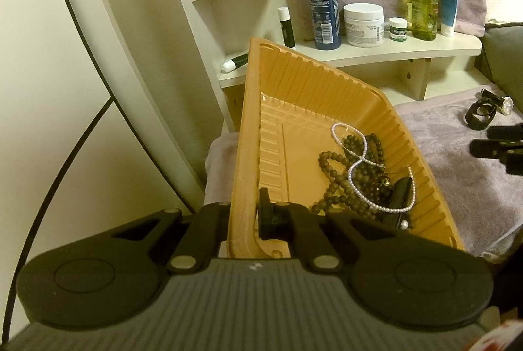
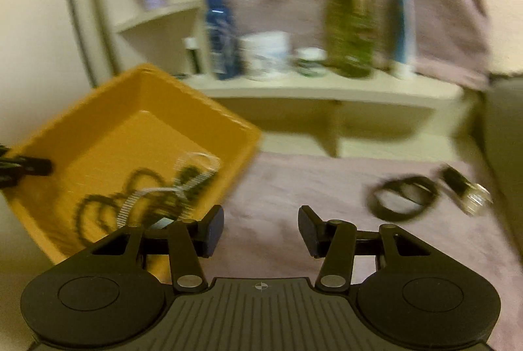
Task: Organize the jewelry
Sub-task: 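Move the open right gripper back to the black band bracelet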
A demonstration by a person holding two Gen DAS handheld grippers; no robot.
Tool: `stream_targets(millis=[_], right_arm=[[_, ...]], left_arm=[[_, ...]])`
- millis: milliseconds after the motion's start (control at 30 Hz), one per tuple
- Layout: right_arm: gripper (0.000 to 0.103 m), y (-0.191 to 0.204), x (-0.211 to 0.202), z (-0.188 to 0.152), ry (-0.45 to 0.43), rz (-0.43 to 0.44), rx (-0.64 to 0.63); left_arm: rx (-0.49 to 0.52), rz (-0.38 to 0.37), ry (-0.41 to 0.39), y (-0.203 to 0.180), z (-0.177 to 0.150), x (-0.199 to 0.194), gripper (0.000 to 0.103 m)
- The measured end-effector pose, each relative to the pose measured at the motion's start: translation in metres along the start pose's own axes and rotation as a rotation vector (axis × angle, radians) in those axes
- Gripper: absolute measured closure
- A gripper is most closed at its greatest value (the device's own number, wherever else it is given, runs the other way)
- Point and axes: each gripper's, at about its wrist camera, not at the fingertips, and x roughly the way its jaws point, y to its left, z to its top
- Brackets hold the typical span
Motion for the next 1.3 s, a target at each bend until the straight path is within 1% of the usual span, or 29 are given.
stream_targets(millis=[167, 300, 333, 400, 433, 467, 567, 767, 1133, 1200, 1267, 1300], right_arm=[[0.052, -0.036, -0.004, -0.006, 0.004, -0.111, 0.053], [0.052, -0.057, -0.003, -0.007, -0.003, -0.161, 0.069], [0.051, -0.061, -0.001, -0.006, -0.003, -0.170, 0.073], [0.038, -0.068, 0.002, -0.004, -0.006, -0.178, 0.080], [0.027, -0.071, 0.004, -0.002, -0.008, -0.182, 0.080], [0.024, -0.074, 0.006, -0.001, -0.012, -0.188, 0.080], [0.022, -0.081, 0.018, 0.005, 0.002, -0.185, 0.080], [0.021, -0.089, 0.045, 0.015, 0.022, -0.204, 0.077], [0.021, -0.100, 0.086, 0.020, 0.078, -0.249, 0.146], [0.026, -0.101, 0.085, 0.020, 0.068, -0.249, 0.154], [0.040, -0.102, 0.083, 0.020, 0.062, -0.245, 0.153], [0.043, -0.101, 0.081, 0.020, 0.062, -0.240, 0.153]], left_arm=[[0.002, 0.000, -0.001, 0.000, 0.000, -0.001, 0.099], [0.006, 0.001, -0.001, 0.000, 0.000, -0.002, 0.099], [0.007, 0.001, 0.000, 0.000, 0.000, -0.002, 0.099], [0.008, 0.002, 0.000, 0.001, 0.000, -0.002, 0.099], [0.007, 0.002, 0.000, 0.001, 0.000, -0.002, 0.099], [0.008, 0.003, 0.001, 0.000, 0.001, -0.002, 0.099], [0.009, 0.004, 0.002, 0.000, 0.001, -0.002, 0.099], [0.010, 0.005, 0.005, 0.000, 0.001, -0.001, 0.099], [0.009, 0.006, 0.013, 0.001, 0.000, 0.000, 0.100], [0.011, 0.007, 0.013, 0.001, 0.000, 0.000, 0.100], [0.010, 0.007, 0.013, 0.001, 0.000, 0.000, 0.100], [0.010, 0.007, 0.013, 0.001, 0.000, 0.000, 0.100]])
